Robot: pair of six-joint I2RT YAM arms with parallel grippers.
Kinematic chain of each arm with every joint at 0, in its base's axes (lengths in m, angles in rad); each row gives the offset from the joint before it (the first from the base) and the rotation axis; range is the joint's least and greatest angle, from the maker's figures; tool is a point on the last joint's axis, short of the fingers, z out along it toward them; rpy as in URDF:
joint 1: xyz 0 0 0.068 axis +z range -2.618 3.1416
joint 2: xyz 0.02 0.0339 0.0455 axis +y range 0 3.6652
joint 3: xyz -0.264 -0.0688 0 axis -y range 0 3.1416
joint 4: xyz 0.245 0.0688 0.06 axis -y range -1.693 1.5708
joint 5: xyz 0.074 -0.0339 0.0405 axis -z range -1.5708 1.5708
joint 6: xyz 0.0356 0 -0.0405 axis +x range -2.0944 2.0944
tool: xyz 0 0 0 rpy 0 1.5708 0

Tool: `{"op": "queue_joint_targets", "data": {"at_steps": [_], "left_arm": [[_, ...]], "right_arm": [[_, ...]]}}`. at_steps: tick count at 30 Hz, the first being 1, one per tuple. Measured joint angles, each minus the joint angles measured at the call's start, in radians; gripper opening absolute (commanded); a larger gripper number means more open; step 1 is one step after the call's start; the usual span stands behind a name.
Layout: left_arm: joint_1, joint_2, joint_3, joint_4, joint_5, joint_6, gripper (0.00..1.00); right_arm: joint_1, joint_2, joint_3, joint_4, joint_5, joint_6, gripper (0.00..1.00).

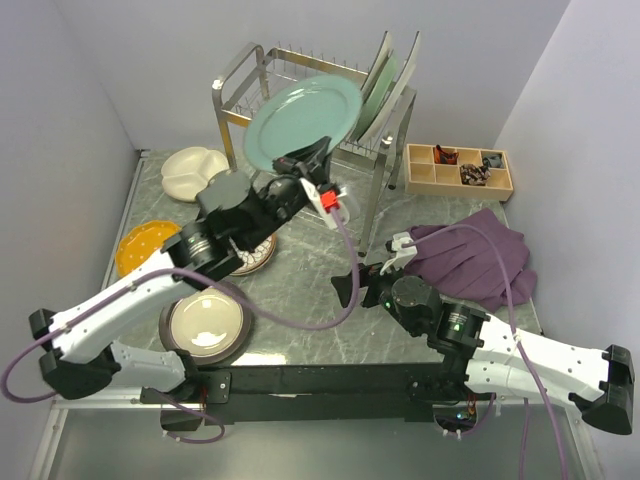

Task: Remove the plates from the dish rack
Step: Unload the plate from the dish rack, then place the plate at the center of the board.

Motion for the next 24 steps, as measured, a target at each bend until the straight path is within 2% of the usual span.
{"op": "queue_joint_targets", "data": {"at_steps": [12, 19, 24], "left_arm": [[-0.214, -0.243, -0.243, 0.043, -0.3, 0.066, 0.01], [-0.393, -0.257, -0.399, 0.095, -0.513, 0.1, 0.01], [-0.502, -0.258, -0.484, 0.126, -0.612, 0.119, 0.01]], "right_arm": [[-0.004, -0.093, 0.003, -0.015, 0.001, 0.025, 0.99], [-0.022, -0.215, 0.068, -0.096, -0.005, 0.123, 0.99], [-0.03, -0.263, 0.131, -0.156, -0.008, 0.224, 0.99]]}}
